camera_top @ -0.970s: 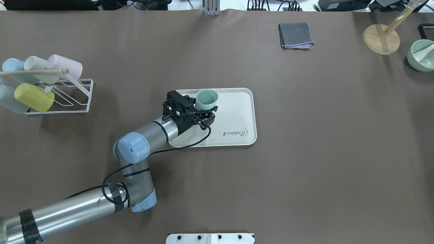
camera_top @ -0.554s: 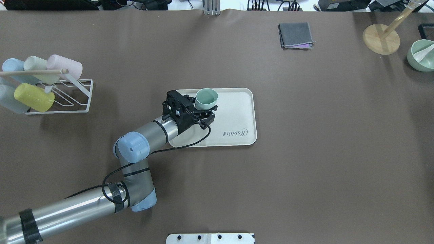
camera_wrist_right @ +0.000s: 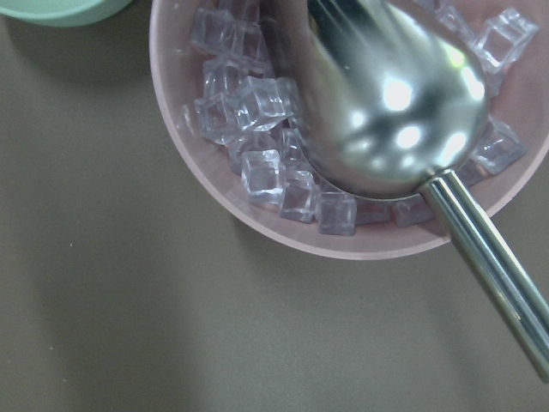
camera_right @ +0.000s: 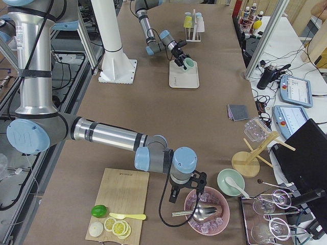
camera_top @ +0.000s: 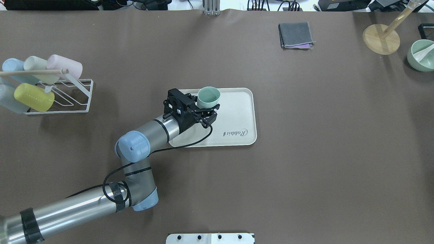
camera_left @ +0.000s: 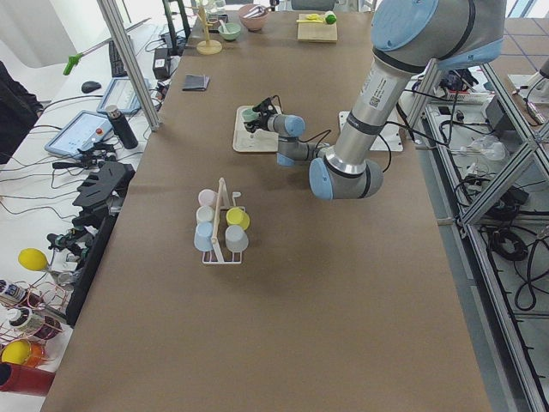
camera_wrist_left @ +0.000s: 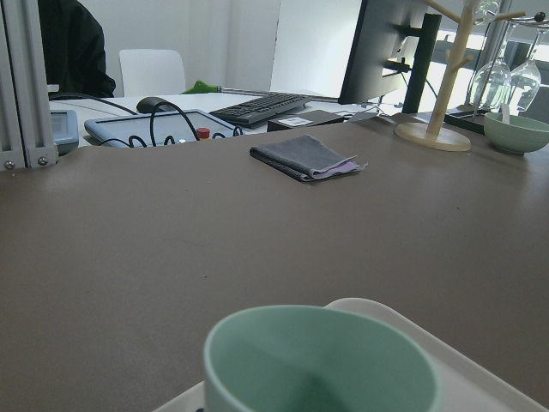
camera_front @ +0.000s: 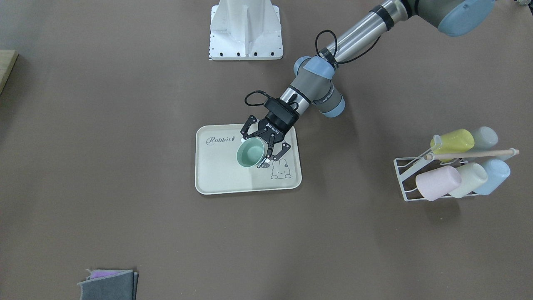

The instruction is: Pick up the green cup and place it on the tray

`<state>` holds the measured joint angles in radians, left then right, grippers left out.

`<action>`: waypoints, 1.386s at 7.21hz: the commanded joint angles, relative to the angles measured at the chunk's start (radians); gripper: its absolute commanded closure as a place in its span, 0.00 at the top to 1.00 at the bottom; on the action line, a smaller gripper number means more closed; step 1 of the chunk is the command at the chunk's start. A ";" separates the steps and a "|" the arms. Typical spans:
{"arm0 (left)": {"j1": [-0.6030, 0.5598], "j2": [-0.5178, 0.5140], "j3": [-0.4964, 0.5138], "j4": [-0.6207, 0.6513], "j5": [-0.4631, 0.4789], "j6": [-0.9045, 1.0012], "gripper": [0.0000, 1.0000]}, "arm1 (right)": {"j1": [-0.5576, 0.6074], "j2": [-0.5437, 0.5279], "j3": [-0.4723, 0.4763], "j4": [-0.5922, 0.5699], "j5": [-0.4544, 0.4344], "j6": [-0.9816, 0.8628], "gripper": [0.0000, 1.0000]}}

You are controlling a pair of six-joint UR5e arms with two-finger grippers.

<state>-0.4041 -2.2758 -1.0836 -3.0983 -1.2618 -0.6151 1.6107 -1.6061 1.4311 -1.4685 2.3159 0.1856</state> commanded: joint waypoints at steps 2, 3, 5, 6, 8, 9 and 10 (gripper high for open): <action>0.007 0.007 -0.002 -0.051 -0.005 0.000 0.97 | 0.000 0.000 0.002 0.000 -0.001 0.000 1.00; 0.008 0.019 -0.007 -0.083 -0.007 0.000 0.98 | 0.000 0.000 0.002 0.000 -0.013 0.000 1.00; 0.008 0.039 -0.054 -0.089 -0.005 0.000 0.98 | 0.000 0.000 0.003 0.000 -0.015 0.000 1.00; 0.008 0.041 -0.071 -0.089 -0.005 0.000 0.98 | 0.000 0.001 0.003 0.000 -0.015 0.000 1.00; 0.004 0.041 -0.139 -0.086 -0.002 0.000 0.98 | -0.002 0.008 0.006 0.000 -0.020 0.000 1.00; -0.004 0.039 -0.183 -0.080 -0.004 0.000 0.98 | -0.002 0.008 0.008 0.000 -0.021 -0.002 1.00; -0.037 0.033 -0.215 -0.069 -0.007 -0.003 0.98 | 0.000 0.008 0.008 0.000 -0.021 -0.002 1.00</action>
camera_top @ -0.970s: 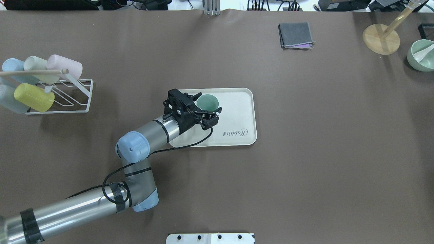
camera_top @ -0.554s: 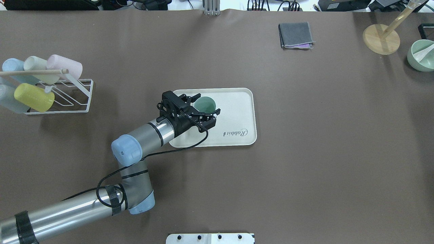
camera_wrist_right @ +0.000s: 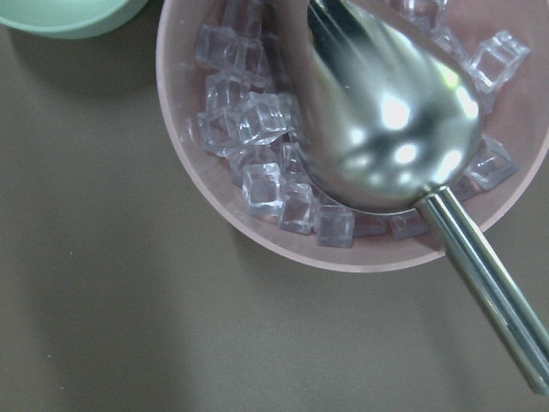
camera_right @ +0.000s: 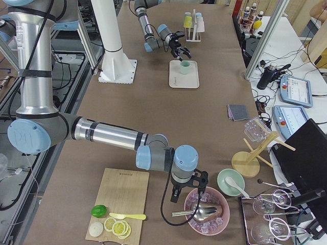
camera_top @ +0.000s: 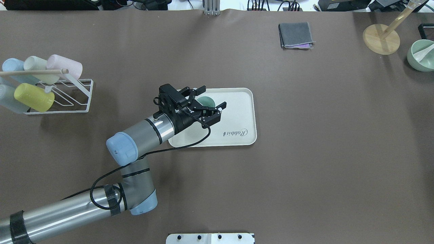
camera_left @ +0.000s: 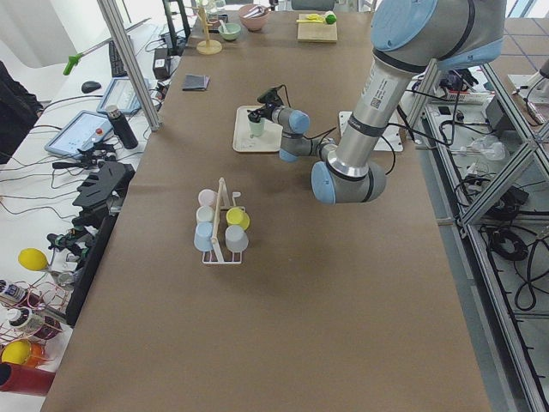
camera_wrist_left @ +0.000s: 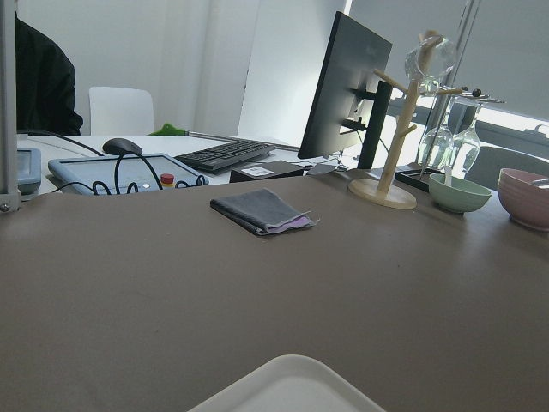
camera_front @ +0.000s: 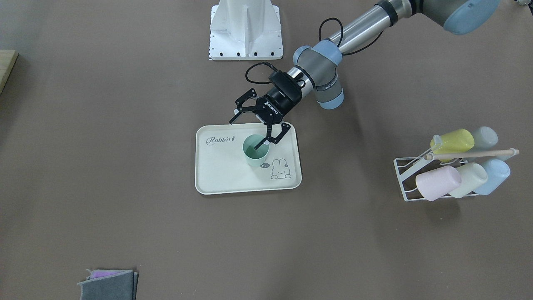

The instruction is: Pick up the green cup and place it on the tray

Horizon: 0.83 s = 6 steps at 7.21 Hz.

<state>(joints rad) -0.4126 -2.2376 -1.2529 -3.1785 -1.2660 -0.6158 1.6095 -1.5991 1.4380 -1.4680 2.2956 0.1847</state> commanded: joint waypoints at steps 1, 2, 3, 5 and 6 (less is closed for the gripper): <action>-0.043 -0.008 -0.072 0.059 -0.003 -0.002 0.98 | 0.001 0.001 0.001 0.000 -0.001 -0.001 1.00; -0.070 -0.011 -0.123 0.168 -0.016 -0.001 0.98 | 0.001 0.001 0.001 0.000 -0.001 -0.001 1.00; -0.115 -0.011 -0.173 0.302 -0.079 -0.005 0.98 | 0.000 0.001 0.001 -0.002 0.001 -0.002 1.00; -0.194 -0.014 -0.227 0.467 -0.222 -0.009 0.98 | 0.001 0.002 0.001 -0.002 -0.001 -0.002 1.00; -0.263 -0.005 -0.256 0.548 -0.336 -0.009 0.98 | 0.000 0.002 0.001 -0.002 -0.002 -0.002 1.00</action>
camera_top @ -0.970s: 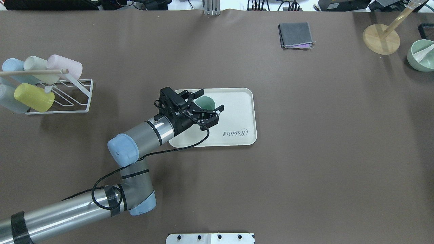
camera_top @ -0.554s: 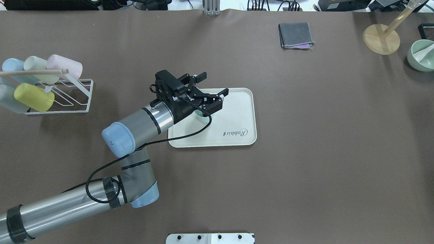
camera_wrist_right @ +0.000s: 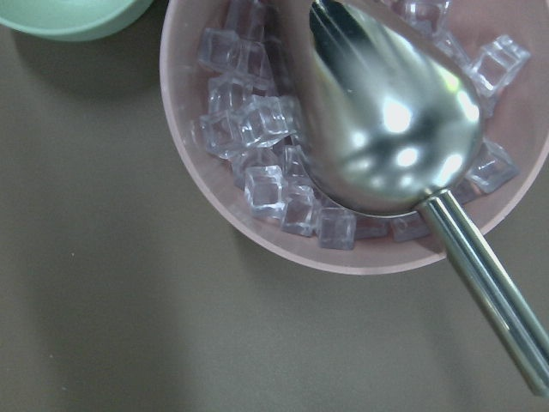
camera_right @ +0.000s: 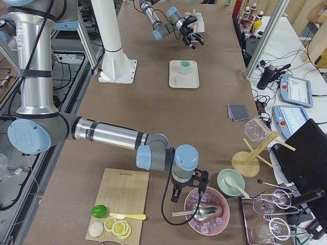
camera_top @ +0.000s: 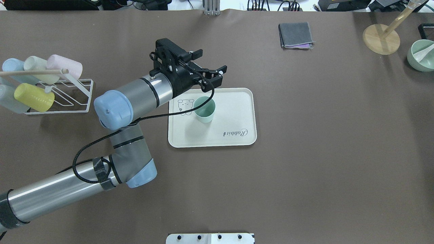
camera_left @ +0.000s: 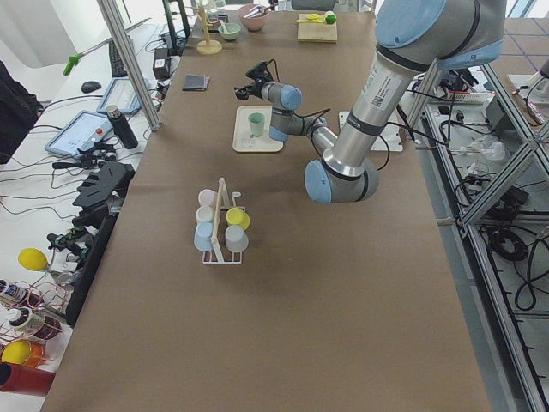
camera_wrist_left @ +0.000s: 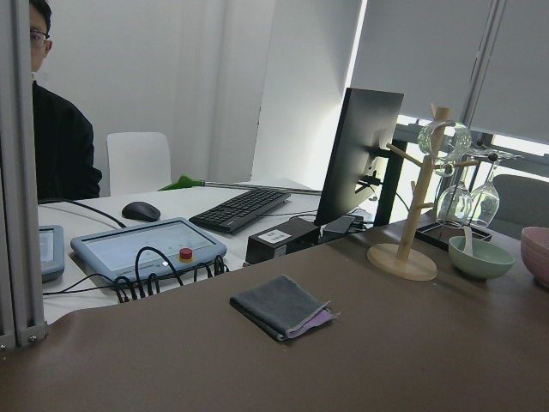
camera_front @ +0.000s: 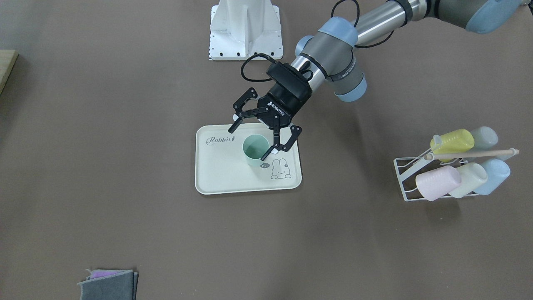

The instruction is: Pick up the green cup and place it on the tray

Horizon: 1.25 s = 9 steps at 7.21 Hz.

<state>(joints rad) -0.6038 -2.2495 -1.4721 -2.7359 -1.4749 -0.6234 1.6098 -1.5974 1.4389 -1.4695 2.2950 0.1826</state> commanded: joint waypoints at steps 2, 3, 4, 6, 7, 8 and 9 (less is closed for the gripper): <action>-0.259 0.008 -0.123 0.422 -0.375 0.001 0.98 | -0.007 0.007 0.000 0.000 -0.003 0.000 1.00; -0.377 0.001 -0.167 0.626 -0.522 0.016 0.98 | -0.013 0.008 0.000 0.000 -0.005 0.000 1.00; -0.436 -0.001 -0.265 0.861 -0.583 0.077 0.98 | -0.024 0.010 0.002 0.000 -0.017 -0.006 1.00; -0.442 0.066 -0.443 1.137 -0.588 0.123 0.98 | -0.030 0.020 0.003 0.000 -0.023 -0.008 1.00; -0.467 0.137 -0.442 1.133 -0.635 0.126 0.98 | -0.030 0.020 0.002 0.000 -0.023 -0.008 1.00; -0.528 0.201 -0.442 1.142 -0.733 0.161 0.98 | -0.031 0.020 0.002 0.000 -0.023 -0.008 1.00; -0.568 0.253 -0.423 1.144 -0.798 0.271 0.98 | -0.033 0.020 0.002 0.000 -0.022 -0.008 1.00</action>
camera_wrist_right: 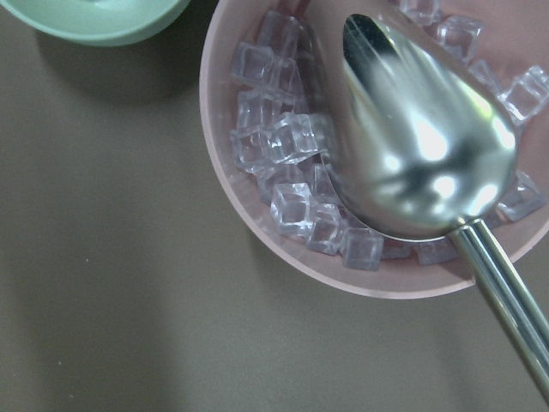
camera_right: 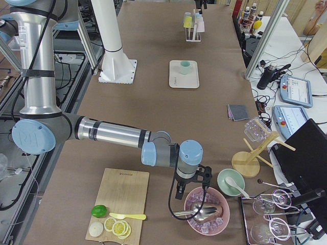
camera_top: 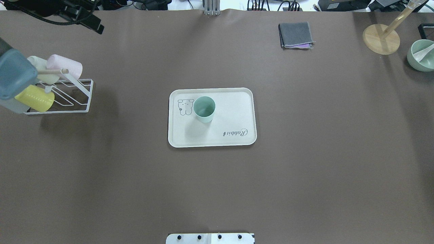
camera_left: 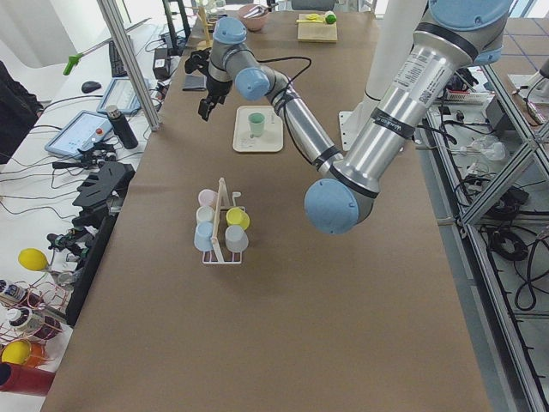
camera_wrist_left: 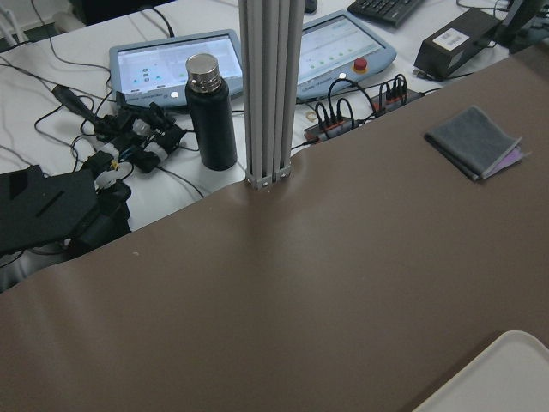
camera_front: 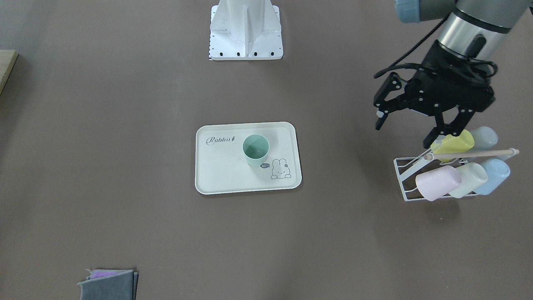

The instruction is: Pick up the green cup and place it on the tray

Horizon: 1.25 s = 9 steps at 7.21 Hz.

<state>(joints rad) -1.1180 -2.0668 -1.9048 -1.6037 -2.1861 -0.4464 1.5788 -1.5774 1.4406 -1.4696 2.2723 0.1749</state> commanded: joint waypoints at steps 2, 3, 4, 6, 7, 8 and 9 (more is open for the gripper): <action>-0.216 0.170 0.045 0.046 -0.124 0.309 0.98 | -0.010 0.000 0.000 0.000 0.003 0.003 1.00; -0.294 0.212 0.082 0.076 -0.173 0.501 0.98 | -0.014 0.000 0.000 0.002 0.003 0.006 1.00; -0.362 0.265 0.128 0.120 -0.173 0.628 0.98 | -0.017 0.000 0.001 0.002 0.003 0.006 1.00; -0.437 0.318 0.232 0.214 -0.166 0.769 0.98 | -0.026 0.002 0.001 0.002 0.003 0.002 1.00; -0.466 0.342 0.319 0.199 -0.167 0.858 0.98 | -0.033 0.002 0.001 0.002 0.001 0.002 1.00; -0.503 0.346 0.396 0.197 -0.163 0.932 0.98 | -0.034 0.002 0.001 0.003 0.001 0.000 1.00; -0.517 0.350 0.449 0.194 -0.161 0.936 0.98 | -0.036 0.002 0.000 0.015 0.001 0.001 1.00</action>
<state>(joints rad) -1.6048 -1.7265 -1.5393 -1.4075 -2.3499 0.4432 1.5461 -1.5755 1.4418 -1.4643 2.2736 0.1760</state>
